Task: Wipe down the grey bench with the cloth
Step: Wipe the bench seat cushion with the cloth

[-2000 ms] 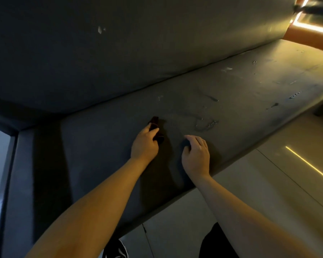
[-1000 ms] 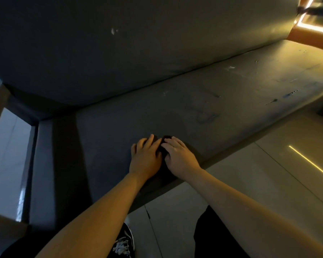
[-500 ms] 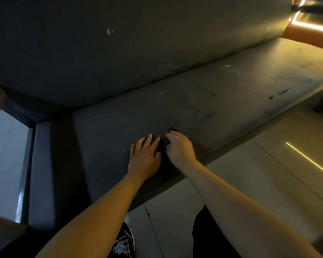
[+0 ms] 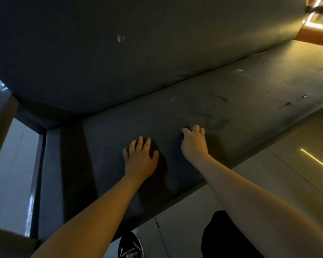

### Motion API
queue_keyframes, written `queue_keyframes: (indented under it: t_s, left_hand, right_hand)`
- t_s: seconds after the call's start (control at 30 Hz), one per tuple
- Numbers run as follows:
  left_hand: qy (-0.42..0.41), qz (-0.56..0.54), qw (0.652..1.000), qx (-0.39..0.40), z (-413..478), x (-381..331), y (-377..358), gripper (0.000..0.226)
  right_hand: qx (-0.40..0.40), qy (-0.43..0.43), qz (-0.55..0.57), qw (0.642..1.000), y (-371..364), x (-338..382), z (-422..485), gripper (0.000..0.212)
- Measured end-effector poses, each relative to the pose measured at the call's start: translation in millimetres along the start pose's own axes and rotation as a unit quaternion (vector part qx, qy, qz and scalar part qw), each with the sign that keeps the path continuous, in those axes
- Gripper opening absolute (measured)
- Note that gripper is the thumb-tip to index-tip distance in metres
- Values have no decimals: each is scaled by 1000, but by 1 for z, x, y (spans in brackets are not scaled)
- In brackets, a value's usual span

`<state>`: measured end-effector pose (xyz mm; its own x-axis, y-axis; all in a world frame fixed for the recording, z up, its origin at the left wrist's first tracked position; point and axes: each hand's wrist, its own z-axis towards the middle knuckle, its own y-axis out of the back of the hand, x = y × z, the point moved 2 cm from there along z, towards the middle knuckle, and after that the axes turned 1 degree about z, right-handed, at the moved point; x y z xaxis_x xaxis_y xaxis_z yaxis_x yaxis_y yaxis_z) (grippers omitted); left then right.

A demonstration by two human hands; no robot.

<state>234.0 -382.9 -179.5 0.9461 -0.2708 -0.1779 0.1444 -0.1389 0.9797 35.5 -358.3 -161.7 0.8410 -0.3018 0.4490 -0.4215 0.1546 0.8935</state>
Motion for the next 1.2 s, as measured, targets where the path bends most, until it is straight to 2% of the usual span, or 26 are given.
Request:
queue_keyframes:
  t_s: [0.1,0.2,0.33,0.4,0.53,0.67,0.83,0.97,1.07,1.13,1.2]
  left_hand:
    - [23,-16,1000,-1,12,2,-2,63]
    - [12,-38,999,-12,14,4,-6,60]
    - [8,-43,999,-1,12,9,-9,59]
    - [10,-43,999,13,13,9,-9,60]
    - [11,-31,999,27,12,9,-8,63]
    - [8,-30,999,18,11,11,-9,62]
    - [2,-8,1000,22,13,9,-10,61]
    - [-62,-9,997,-42,9,1,-9,54]
    - [-100,-62,991,-65,1,-10,-9,51]
    - [-86,-169,981,-43,-1,-22,-4,49]
    - [-48,-337,940,9,-5,-38,7,44]
  right_hand:
    - [10,44,63,997,-17,29,-2,44]
    - [32,119,95,988,-29,52,0,42]
    - [55,220,9,974,-29,51,6,43]
    - [37,199,-23,979,-18,35,18,43]
    - [12,78,-80,994,10,6,35,46]
    - [32,50,-74,996,7,15,24,42]
    - [79,57,16,995,-7,27,3,45]
    - [71,101,92,988,-9,29,-17,38]
    - [95,59,203,973,-1,25,-21,40]
    - [77,-42,355,931,8,22,-21,44]
    - [58,-136,505,850,12,25,-24,42]
